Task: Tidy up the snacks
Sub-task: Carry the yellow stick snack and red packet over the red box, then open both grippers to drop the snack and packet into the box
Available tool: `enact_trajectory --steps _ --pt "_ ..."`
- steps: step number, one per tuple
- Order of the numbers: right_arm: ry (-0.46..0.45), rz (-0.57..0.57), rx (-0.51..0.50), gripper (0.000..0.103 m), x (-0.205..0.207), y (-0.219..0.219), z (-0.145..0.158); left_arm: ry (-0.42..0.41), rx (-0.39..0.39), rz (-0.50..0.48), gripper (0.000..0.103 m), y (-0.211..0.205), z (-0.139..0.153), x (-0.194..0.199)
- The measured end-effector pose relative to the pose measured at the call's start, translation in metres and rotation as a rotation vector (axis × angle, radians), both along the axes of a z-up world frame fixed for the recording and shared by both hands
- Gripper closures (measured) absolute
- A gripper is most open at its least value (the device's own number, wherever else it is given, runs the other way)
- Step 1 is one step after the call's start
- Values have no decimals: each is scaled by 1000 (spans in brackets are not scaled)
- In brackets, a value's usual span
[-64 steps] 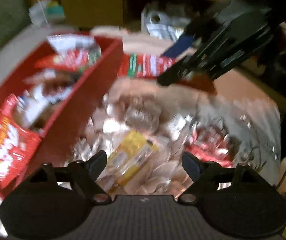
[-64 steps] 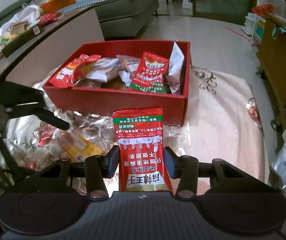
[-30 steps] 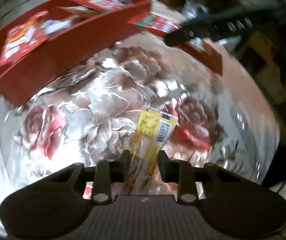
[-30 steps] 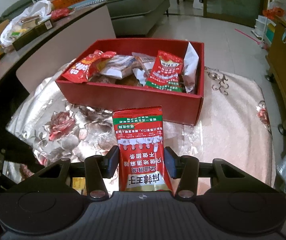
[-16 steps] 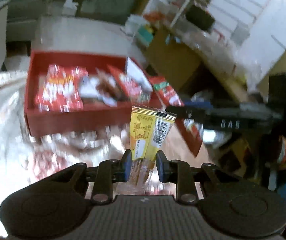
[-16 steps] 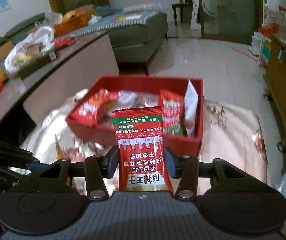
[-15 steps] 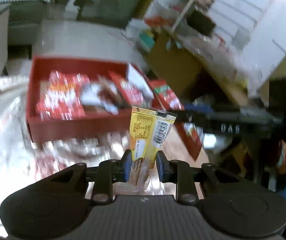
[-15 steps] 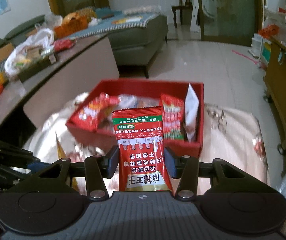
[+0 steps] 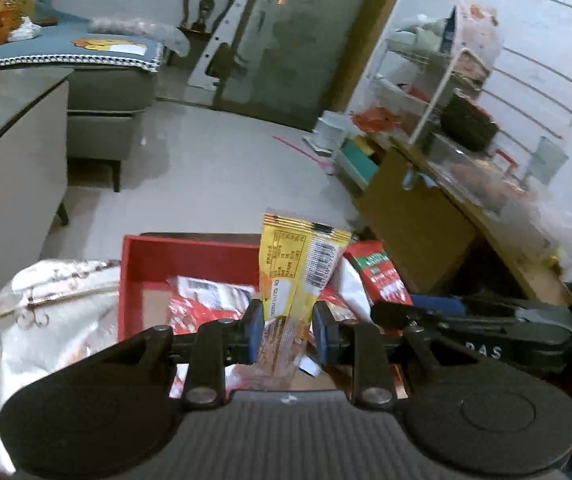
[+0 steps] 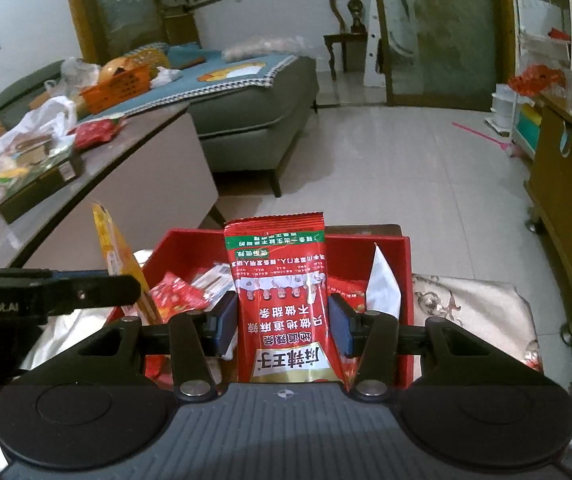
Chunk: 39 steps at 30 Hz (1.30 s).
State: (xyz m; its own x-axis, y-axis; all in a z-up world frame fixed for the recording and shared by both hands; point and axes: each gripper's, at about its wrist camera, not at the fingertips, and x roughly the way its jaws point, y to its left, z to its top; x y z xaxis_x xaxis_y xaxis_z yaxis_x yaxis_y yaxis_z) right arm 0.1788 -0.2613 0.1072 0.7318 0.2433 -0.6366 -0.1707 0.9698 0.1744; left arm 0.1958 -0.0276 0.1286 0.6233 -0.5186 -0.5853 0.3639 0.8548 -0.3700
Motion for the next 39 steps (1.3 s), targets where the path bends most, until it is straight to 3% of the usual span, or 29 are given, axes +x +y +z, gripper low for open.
enact_trajectory --steps 14,20,32,39 --pt "53 -36 -50 44 38 12 -50 56 60 57 80 -19 -43 42" --pt "21 -59 -13 38 42 5 -47 66 70 74 75 -18 -46 43" --pt "-10 -116 -50 34 29 -8 -29 35 96 53 69 -26 -30 21" --pt "-13 -122 -67 29 10 -8 -12 0 123 74 54 -28 -15 -3"
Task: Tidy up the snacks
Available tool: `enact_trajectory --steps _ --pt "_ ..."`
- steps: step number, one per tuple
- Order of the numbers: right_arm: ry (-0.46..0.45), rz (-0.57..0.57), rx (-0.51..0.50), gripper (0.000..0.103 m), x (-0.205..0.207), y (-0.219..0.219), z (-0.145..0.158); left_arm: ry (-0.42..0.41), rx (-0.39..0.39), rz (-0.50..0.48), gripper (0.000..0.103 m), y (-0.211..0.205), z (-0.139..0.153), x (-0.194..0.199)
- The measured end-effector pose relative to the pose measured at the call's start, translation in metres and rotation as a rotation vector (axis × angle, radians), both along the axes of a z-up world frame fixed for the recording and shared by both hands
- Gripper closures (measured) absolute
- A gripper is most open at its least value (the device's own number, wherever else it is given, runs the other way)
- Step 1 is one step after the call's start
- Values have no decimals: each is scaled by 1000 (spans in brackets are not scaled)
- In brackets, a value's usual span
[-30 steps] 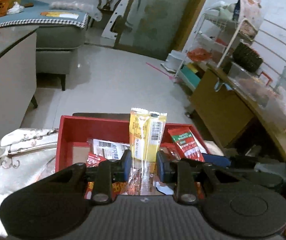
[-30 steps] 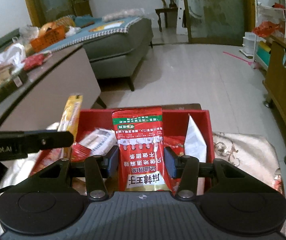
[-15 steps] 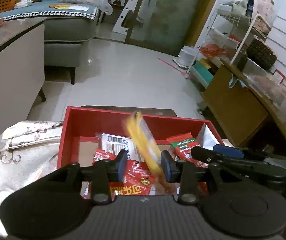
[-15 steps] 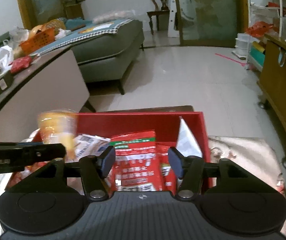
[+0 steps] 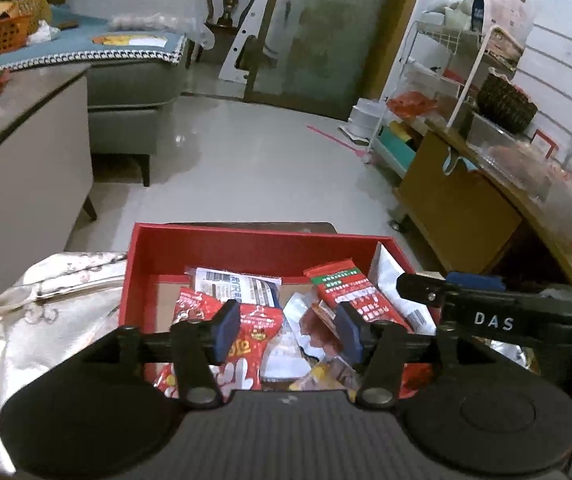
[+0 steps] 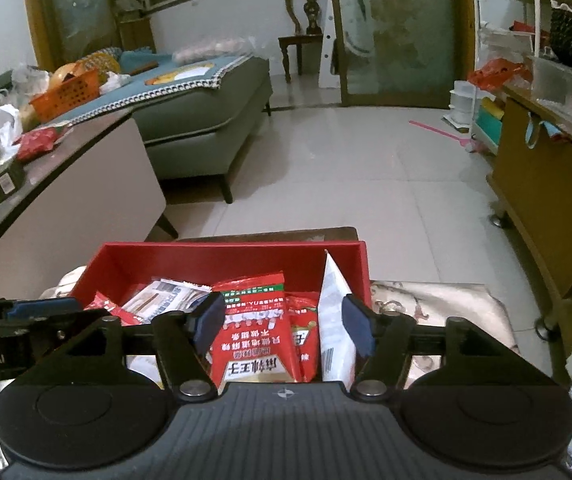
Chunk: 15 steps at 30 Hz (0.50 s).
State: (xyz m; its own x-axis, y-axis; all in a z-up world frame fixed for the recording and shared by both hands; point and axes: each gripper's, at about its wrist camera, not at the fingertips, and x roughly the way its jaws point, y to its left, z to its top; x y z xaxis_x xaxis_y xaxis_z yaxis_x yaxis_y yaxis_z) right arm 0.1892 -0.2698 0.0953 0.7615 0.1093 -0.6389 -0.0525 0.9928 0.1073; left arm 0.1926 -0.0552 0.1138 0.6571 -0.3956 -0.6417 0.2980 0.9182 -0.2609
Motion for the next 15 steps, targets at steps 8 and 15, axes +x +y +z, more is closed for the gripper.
enact_trajectory --steps 8,15 --pt "8 -6 -37 24 -23 4 14 12 -13 21 48 4 9 -21" --pt "35 -12 -35 22 -49 8 15 59 2 56 45 12 11 -41"
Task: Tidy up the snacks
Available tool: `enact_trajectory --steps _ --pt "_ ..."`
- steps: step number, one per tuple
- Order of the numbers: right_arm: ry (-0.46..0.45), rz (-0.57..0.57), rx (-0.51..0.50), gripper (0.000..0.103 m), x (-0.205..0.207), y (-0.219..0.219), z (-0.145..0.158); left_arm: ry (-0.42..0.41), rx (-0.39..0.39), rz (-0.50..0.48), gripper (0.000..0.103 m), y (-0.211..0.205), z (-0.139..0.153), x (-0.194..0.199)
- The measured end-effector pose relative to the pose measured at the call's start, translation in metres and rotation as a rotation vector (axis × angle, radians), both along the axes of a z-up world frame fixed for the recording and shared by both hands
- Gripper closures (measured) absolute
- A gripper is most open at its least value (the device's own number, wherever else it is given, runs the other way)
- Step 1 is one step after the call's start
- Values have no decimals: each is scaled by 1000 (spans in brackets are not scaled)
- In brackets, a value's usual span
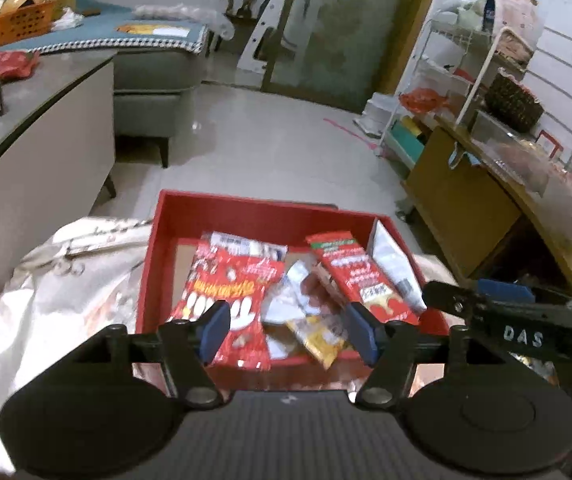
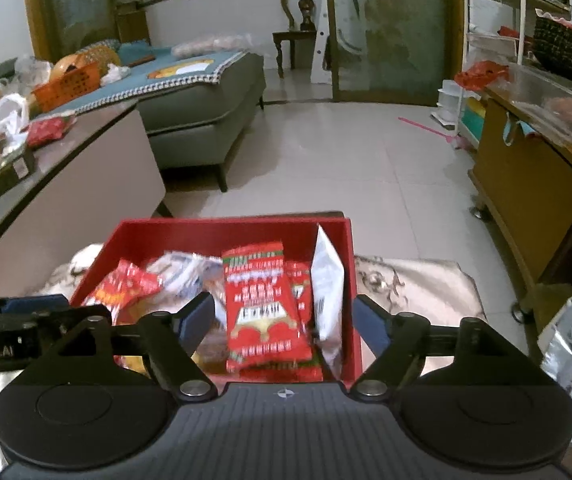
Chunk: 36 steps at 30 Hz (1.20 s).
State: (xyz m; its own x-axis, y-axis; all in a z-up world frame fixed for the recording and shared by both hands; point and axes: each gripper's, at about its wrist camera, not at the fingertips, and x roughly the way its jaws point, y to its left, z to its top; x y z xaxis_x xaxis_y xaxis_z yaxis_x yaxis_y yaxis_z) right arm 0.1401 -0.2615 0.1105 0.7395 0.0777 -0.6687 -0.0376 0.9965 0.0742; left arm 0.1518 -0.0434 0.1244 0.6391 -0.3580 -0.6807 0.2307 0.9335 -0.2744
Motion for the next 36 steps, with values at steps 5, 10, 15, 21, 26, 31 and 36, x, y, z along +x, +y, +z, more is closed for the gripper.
enact_trajectory --steps 5,10,15,21,26,31,36 --pt "19 13 -14 22 -13 9 -1 16 11 9 37 3 0 -13" --pt "18 23 -16 21 -28 13 2 19 13 7 33 6 0 -25" --pt "18 28 -20 20 -45 18 4 44 23 9 32 7 -3 -37" --pt "32 25 -22 15 -66 20 3 65 51 2 32 7 -9 -58" --pt "38 7 -19 15 -83 19 2 66 42 0 32 10 -10 -77" --pt "55 -3 -18 15 -99 19 -2 69 43 11 32 13 -12 -92" --pt "62 -2 -19 15 -113 21 -3 82 67 22 26 14 -17 -107"
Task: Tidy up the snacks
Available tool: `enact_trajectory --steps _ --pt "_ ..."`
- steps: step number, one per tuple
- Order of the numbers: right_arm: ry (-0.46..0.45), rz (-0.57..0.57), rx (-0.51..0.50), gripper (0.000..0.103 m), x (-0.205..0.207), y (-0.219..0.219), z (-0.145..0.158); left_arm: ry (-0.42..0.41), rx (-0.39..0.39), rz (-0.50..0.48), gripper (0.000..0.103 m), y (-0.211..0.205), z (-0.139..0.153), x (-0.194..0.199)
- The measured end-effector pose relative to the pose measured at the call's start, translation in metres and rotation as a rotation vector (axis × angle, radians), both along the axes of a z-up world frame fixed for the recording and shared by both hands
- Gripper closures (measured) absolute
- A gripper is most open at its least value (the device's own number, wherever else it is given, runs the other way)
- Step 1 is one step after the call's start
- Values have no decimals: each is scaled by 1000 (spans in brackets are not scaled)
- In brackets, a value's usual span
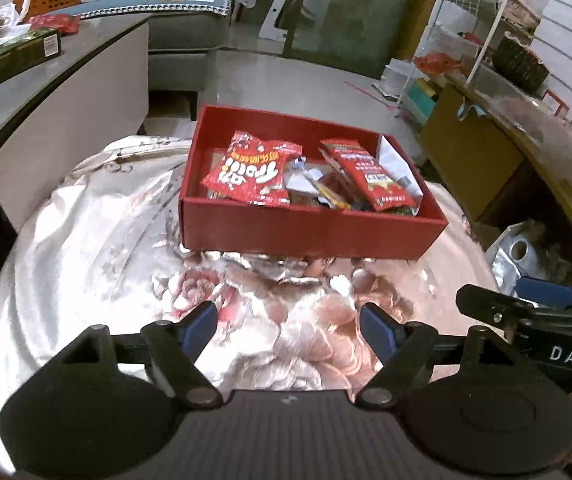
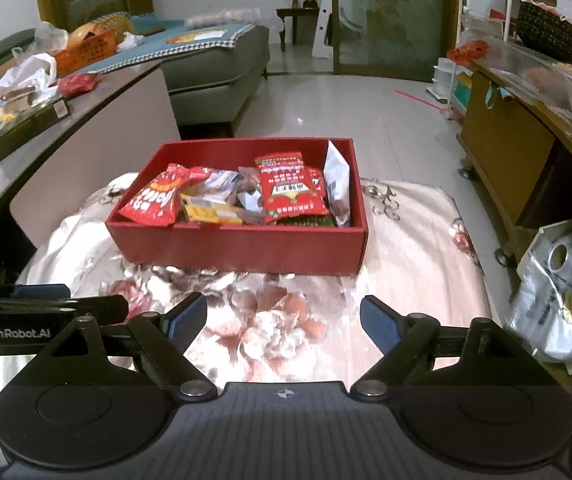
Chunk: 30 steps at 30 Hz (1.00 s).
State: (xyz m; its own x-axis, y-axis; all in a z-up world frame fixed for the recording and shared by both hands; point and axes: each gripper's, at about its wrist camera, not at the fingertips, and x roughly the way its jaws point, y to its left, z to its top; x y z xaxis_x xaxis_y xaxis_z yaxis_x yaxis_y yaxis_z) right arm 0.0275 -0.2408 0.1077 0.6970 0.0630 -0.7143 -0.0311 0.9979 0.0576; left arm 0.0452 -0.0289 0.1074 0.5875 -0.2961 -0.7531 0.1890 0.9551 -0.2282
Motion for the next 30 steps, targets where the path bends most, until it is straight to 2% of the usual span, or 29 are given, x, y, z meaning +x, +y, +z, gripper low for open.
enact_trajectory --steps 4,7,14,19,24,27,30 --pt "7 3 1 15 -11 2 -2 4 41 26 14 -1 0 -10" --pt "12 7 0 15 -19 3 -3 6 73 29 13 -1 -2 -16" --pt "2 5 11 15 -34 3 0 3 23 33 13 5 -2 -29" --pt "-6 7 16 15 -43 5 2 -2 40 40 13 3 -2 -37" --pt "-20 10 26 14 -51 4 5 -62 105 62 10 1 3 -48" --pt "-26 9 32 14 -55 2 7 -112 86 53 10 3 8 -56" --pt "-33 10 37 14 -58 2 9 -120 69 56 10 5 10 -60"
